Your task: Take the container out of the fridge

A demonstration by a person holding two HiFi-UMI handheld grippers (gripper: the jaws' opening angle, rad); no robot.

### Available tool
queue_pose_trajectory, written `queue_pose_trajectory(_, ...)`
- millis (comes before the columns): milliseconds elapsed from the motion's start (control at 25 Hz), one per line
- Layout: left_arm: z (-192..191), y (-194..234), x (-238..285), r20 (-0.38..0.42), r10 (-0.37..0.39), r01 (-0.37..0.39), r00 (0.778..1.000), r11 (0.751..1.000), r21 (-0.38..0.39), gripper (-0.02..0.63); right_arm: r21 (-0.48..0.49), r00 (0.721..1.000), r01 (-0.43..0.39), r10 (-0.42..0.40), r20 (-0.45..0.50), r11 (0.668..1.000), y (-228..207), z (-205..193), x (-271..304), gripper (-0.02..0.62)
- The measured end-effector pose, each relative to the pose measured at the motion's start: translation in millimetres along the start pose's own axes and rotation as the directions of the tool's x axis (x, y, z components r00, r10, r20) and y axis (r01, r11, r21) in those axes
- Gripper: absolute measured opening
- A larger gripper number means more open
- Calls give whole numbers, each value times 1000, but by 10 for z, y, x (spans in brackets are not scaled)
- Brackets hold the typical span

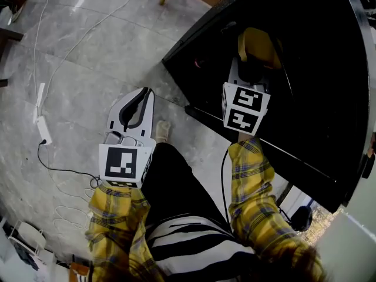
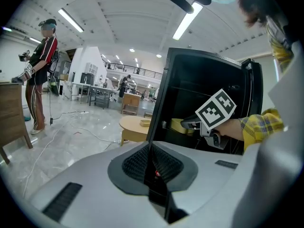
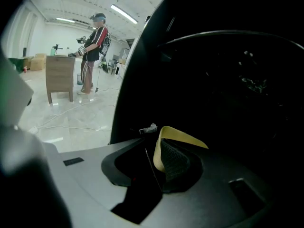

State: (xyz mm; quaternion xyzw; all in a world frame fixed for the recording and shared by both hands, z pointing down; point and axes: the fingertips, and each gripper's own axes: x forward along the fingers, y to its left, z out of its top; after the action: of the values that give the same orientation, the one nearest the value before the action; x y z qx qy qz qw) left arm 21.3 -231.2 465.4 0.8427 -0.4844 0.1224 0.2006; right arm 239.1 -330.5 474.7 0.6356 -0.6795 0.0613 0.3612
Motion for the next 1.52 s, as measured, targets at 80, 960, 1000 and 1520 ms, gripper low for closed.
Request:
queue_pose_trajectory(80,-27,-16,62,-3,-1,1,1000,1000,-10,32,-8,1000,13,-13,-7,1000,-57,1,75,92)
queue_pose_trajectory(960,-104,88,300,-6,21,-22,1000,996,-87,34,-119,990,33,-49,-132,992,-150,-91,406,55)
queue_pose_trajectory(1000,-97,88,296,-7,23,-24,1000,995,-95,32,-116,990,34,-49,-131,993,-155,-91,398,52)
queue_pose_trajectory(1520,52,151,23,25,12,-11,1000,999,-47,32,-126,995,-2,-11,-103,992,80,-24,-2,41)
